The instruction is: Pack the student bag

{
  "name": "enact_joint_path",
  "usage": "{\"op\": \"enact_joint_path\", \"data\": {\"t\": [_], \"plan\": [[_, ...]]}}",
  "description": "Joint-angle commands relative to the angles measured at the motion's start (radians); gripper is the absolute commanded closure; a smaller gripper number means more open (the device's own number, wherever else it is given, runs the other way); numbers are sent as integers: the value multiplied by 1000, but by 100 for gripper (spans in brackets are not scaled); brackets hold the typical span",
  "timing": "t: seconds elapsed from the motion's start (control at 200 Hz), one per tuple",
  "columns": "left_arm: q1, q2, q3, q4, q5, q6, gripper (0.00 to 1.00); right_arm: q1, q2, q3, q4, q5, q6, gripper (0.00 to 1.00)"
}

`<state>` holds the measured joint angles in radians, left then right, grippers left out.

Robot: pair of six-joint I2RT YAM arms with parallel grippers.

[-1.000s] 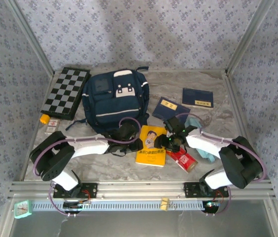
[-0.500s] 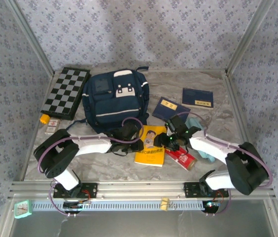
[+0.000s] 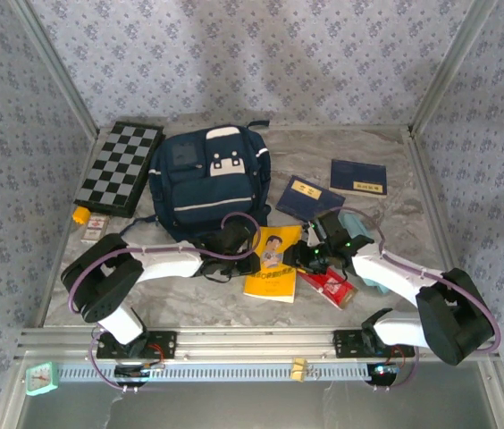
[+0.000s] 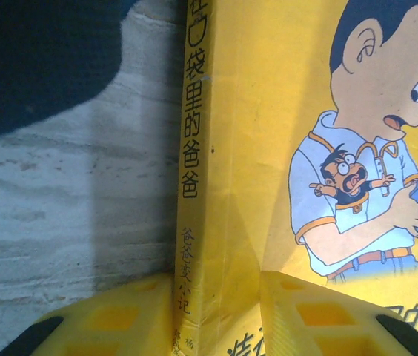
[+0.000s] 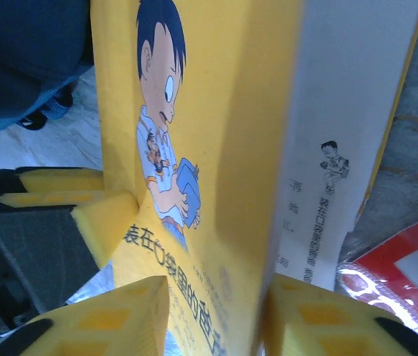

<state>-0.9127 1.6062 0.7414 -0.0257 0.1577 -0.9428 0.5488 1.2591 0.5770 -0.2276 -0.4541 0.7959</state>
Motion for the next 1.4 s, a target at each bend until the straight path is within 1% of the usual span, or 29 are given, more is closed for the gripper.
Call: {"op": "enact_joint_path", "data": {"t": [0.0, 0.04, 0.05, 0.235, 0.29, 0.355, 0.47, 0.535, 0.65, 0.765, 0.875, 0.955, 1.034, 1.154, 1.244, 1.394], "plan": [[-12, -1, 19, 11, 20, 16, 66, -10, -16, -13, 55, -62, 8, 69], [-12, 2, 23, 10, 26, 18, 66, -14, -15, -16, 61, -66, 10, 72], [-13, 1, 23, 10, 27, 18, 66, -15, -16, -16, 60, -67, 9, 75], [-14, -12, 31, 6, 26, 23, 66, -31, -32, -19, 42, -58, 7, 92], [-14, -19, 36, -1, 26, 27, 64, -35, -47, -19, 40, -57, 5, 96], [-14, -34, 42, -10, 26, 32, 60, -42, -73, -21, 25, -45, 5, 100], [-12, -85, 57, -45, 24, 60, 52, -64, -132, -23, -14, -36, -5, 100], [-11, -125, 71, -86, 18, 92, 46, -85, -173, -19, -39, -47, -21, 100], [-2, -204, 95, -154, 12, 146, 39, -121, -248, 4, -94, -81, -52, 100], [38, -273, 110, -208, 36, 190, 34, -139, -307, 51, -133, -106, -78, 100], [113, -345, 108, -223, 96, 211, 30, -159, -340, 101, -137, -131, -78, 100], [170, -394, 103, -214, 159, 219, 27, -177, -337, 139, -116, -163, -79, 100], [225, -442, 104, -193, 226, 215, 25, -194, -322, 170, -61, -209, -67, 100], [288, -491, 104, -124, 297, 205, 20, -197, -280, 241, -22, -259, -84, 100], [308, -489, 117, -85, 370, 203, 17, -203, -253, 281, 27, -288, -74, 100], [310, -469, 128, -36, 391, 175, 15, -207, -199, 341, 102, -341, -51, 100]]}}
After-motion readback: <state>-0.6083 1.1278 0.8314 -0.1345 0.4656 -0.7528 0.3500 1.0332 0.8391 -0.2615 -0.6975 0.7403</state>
